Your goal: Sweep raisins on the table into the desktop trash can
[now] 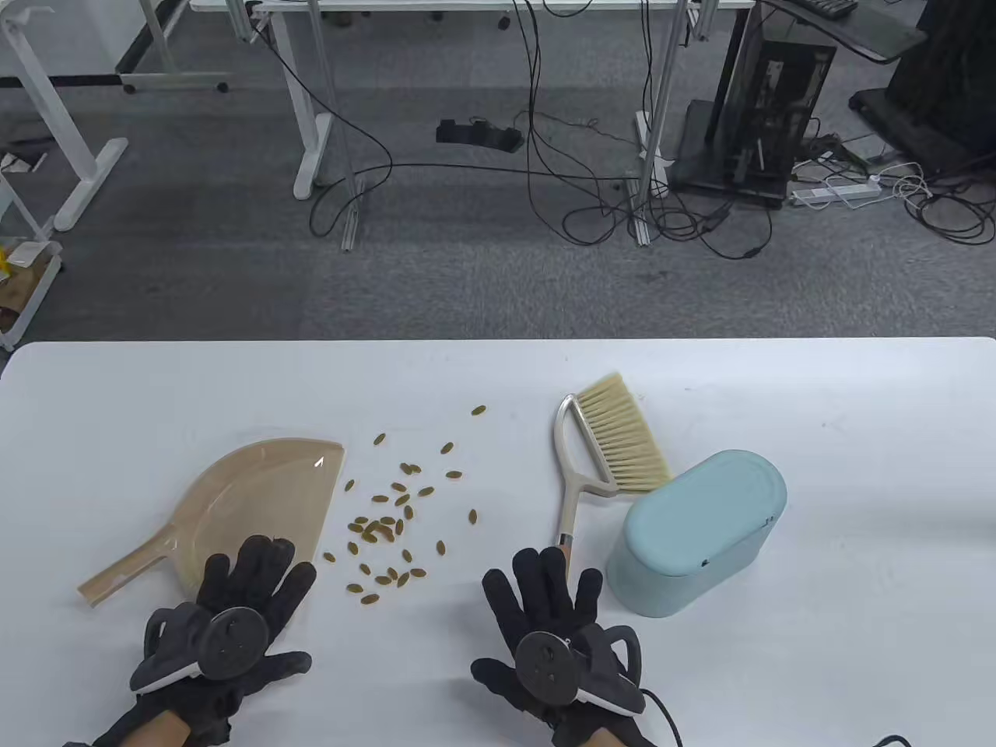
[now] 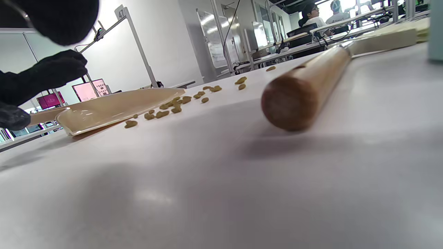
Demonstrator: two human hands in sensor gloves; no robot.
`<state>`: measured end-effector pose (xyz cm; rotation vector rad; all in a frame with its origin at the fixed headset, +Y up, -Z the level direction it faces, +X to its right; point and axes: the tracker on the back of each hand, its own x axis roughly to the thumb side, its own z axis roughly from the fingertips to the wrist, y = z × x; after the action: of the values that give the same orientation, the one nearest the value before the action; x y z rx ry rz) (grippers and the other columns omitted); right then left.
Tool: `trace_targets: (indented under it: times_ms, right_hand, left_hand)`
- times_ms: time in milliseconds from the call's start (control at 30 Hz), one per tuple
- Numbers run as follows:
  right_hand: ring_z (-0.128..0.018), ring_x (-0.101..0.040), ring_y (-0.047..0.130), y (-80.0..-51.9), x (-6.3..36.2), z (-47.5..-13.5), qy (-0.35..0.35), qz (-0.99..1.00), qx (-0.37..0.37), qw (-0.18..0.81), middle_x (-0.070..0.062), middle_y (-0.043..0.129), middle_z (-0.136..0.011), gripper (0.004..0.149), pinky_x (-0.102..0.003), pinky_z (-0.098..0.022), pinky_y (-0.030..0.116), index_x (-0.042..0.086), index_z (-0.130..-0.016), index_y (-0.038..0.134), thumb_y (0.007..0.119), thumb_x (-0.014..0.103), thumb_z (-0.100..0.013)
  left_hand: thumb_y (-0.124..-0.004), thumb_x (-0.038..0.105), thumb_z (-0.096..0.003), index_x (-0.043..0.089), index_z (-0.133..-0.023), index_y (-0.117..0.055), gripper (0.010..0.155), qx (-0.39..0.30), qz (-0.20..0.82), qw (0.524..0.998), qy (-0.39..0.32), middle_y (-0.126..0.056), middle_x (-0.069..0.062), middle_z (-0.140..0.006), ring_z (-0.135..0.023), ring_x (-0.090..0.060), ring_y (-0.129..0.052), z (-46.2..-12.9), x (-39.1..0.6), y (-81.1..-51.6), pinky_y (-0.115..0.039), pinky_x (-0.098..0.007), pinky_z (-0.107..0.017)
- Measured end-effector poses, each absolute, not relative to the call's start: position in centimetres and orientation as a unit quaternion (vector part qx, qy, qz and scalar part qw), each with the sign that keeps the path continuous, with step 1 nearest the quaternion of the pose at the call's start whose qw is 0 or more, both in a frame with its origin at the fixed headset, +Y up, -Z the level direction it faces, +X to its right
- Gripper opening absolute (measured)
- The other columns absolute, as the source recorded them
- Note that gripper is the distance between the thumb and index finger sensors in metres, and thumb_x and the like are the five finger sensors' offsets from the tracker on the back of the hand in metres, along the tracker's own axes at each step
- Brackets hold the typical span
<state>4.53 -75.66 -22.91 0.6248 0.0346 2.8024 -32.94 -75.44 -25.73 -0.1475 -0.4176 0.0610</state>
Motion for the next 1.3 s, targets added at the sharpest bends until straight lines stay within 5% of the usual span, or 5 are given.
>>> trace_targets:
  times_ms: [1300]
  right_hand:
    - [-0.105, -0.046, 0.0, -75.8, 4.8, -22.8, 0.012, 0.973, 0.191, 0.132, -0.016, 0.003, -0.118, 0.096, -0.071, -0.053, -0.004, 0.028, -0.113, 0.007, 0.059, 0.075, -0.047]
  left_hand:
    - [-0.071, 0.067, -0.044, 0.039, -0.109, -0.008, 0.095, -0.065, 0.052, 0.981, -0.173, 0.018, 0.01, -0.112, -0.112, -0.027, 0.016, -26.1, -34.1, -75.2, 0.001, -0.064, -0.077]
